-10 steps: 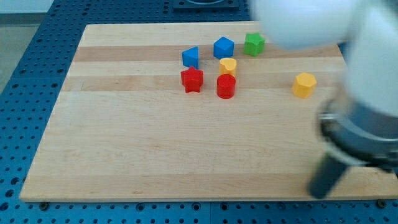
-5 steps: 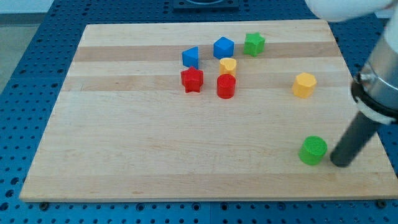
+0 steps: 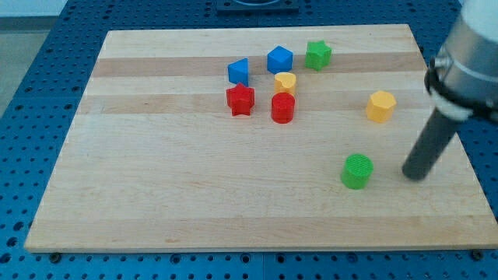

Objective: Slide the green circle to center and push the red circle a bit up

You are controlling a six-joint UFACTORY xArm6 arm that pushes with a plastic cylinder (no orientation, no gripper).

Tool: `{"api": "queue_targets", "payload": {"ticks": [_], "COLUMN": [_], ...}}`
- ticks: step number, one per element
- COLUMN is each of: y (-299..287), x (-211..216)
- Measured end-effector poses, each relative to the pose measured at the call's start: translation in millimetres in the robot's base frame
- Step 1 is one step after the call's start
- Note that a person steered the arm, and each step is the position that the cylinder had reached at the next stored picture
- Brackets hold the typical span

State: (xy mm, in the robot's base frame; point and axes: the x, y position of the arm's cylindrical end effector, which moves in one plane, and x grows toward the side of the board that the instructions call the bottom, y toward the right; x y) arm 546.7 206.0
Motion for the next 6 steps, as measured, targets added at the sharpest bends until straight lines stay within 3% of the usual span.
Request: {"api": "queue_targets", "payload": {"ticks": [1,2,3,5,6], "y": [-24,-65,-92,-84,-132], "x": [21,-61,-103,-20,-50]}}
